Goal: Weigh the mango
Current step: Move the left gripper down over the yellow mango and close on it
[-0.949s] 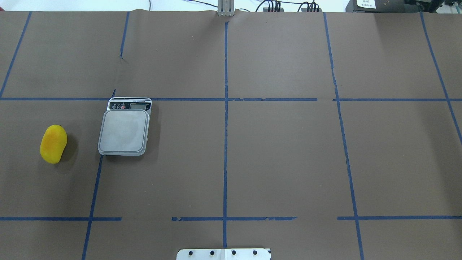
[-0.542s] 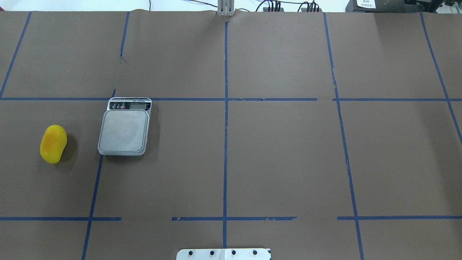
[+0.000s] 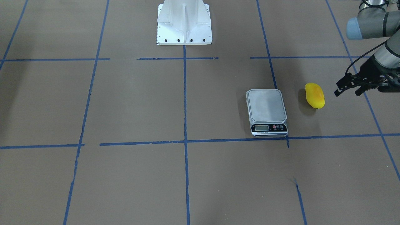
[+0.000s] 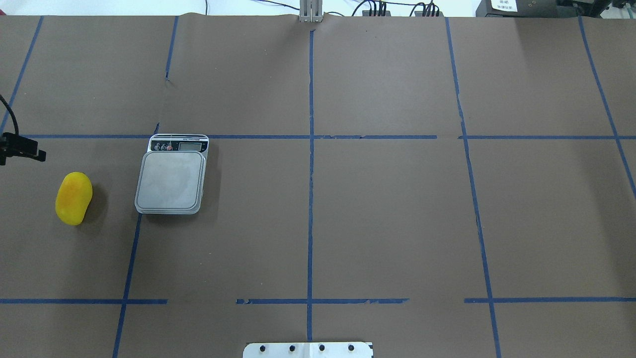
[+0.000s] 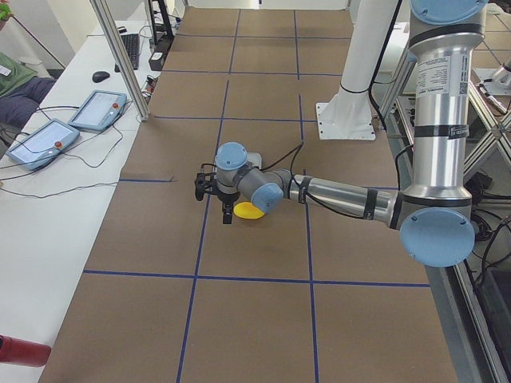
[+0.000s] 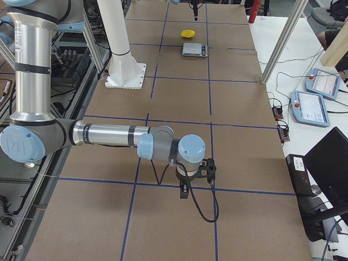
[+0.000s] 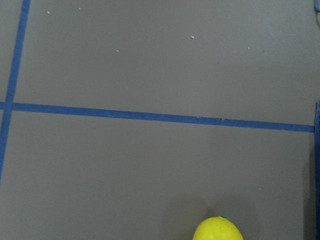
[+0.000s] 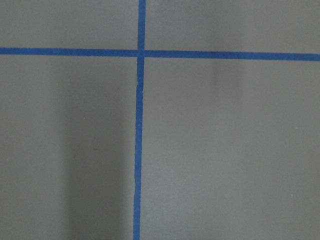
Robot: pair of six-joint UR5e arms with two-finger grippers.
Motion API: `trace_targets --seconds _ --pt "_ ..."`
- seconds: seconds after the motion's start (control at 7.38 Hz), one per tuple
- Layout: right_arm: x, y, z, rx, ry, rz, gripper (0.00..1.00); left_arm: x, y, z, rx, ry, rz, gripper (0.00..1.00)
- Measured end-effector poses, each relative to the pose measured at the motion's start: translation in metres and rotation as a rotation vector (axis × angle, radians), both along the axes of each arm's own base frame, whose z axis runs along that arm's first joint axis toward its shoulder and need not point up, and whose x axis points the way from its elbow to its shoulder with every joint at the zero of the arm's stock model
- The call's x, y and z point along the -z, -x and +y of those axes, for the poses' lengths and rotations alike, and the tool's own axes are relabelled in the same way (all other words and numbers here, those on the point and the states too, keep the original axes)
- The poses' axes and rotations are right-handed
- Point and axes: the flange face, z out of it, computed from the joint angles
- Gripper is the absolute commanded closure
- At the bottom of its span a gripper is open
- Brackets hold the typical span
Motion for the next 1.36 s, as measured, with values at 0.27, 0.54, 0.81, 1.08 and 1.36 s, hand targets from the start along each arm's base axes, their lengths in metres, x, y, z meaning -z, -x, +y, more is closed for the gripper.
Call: trace_targets --seconds 0.27,0.54,0.81,1.08,1.36 --pt "0.000 0.000 0.000 0.000 0.000 0.000 0.00 -0.004 -0.044 0.015 -0.040 0.003 -0.022 0.00" --pt "0.000 0.000 0.000 0.000 0.000 0.000 0.00 -0.009 -0.069 0.019 -0.071 0.004 -0.037 0.00" --pt "0.000 0.000 0.000 0.000 -0.001 0.000 0.00 -0.018 -0.093 0.015 -0.099 0.013 -0.050 0.00" --pt "0.000 0.000 0.000 0.000 -0.001 0.000 0.00 -0.027 -0.110 0.010 -0.115 0.019 -0.066 0.88" --pt "0.000 0.000 0.000 0.000 -0.002 0.000 0.00 -0.023 -0.107 0.013 -0.121 0.007 -0.064 1.00"
